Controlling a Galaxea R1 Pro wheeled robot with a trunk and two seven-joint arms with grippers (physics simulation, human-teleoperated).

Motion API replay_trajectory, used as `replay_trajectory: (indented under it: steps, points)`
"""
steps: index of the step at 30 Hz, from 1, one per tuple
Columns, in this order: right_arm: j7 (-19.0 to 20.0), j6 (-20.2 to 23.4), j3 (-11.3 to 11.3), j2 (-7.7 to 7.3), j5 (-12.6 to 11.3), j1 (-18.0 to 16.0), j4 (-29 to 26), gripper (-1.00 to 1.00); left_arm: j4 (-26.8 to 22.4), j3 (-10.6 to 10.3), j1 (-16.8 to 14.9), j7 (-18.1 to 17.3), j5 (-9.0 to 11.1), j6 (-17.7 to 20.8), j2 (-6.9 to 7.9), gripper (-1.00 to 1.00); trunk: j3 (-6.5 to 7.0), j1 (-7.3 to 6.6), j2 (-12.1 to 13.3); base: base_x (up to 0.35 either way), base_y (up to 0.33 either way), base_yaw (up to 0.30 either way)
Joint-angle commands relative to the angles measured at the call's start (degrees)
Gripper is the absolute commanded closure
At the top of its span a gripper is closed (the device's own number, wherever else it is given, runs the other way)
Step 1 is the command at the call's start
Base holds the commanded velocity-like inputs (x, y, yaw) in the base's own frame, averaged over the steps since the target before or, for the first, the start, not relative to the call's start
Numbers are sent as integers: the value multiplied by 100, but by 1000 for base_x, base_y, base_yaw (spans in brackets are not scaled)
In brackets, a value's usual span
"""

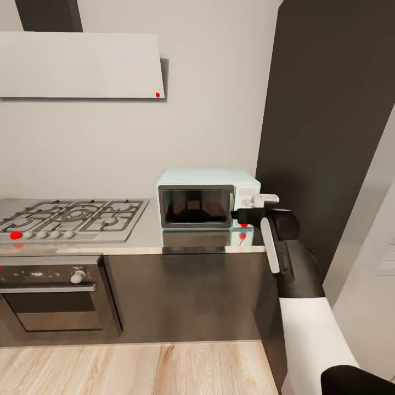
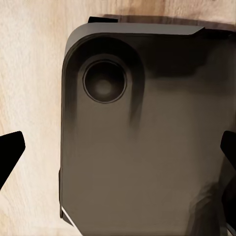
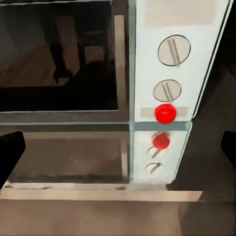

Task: In the kitchen, take the popcorn bag from the countertop, put it into the microwave, and heat it until the popcorn is cooked so the cooked popcorn ends up inside the bag.

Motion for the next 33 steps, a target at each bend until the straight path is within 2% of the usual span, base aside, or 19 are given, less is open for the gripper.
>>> replay_trajectory:
  steps: [1, 2, 3, 5, 6, 8, 9, 10, 13, 24, 25, 33]
  points:
    - [-38, -285, 7, 17, 7, -13, 23, -100, -9, 10, 0, 3, 43, -2, -1, -100, -6, 0, -3, 0, 0, 0]
    - [-70, -611, 14, 29, 13, -18, 47, -100, -13, 11, 0, 3, 44, -2, -1, -100, -6, 0, -3, 0, 0, 0]
    - [-136, -1146, 35, 42, 14, 30, 82, -100, -16, 12, 0, 3, 46, -3, 1, -100, -6, 0, -3, 0, 0, 0]
    - [-263, -1794, 54, 44, 68, 375, 365, -100, -18, 13, -1, 3, 46, -3, 6, -100, -6, 0, -3, 0, 0, 0]
    - [-317, -2041, 55, 42, 88, 519, 591, -100, -20, 13, 0, 3, 47, -3, 7, -100, -6, 0, -3, 0, 0, 0]
    - [-367, -2307, 53, 45, 93, 586, 945, -100, -25, 13, 1, -4, 47, -2, 7, -100, -6, 0, -3, 0, 0, 0]
    - [-424, -2770, 57, 46, 113, 612, 1601, -100, -34, 20, 2, -12, 47, -2, 7, -100, -6, 0, -3, 0, 0, 0]
    - [-439, -2862, 59, 47, 119, 614, 1726, -100, -35, 21, 2, -13, 47, -2, 7, -100, -6, 0, -3, 0, 0, 0]
    - [-453, -3003, 63, 53, 100, 618, 1913, -100, -36, 22, 0, -7, 52, -5, 7, -100, -6, 0, -3, 0, 0, 0]
    - [-456, -3034, 70, 54, 72, 618, 2021, -100, -36, 31, -2, 3, 62, -2, 7, -100, -6, 0, -3, 0, 0, 0]
    - [-456, -3038, 70, 45, 128, 618, 2165, -100, -36, 31, 0, 3, 64, -2, 7, -100, -6, 0, -3, 83, 89, 0]
    - [-441, -3168, 53, -9, 139, 618, 2199, -100, -36, 25, -1, -6, 56, -2, 10, -100, -6, 0, -3, 197, 190, 0]
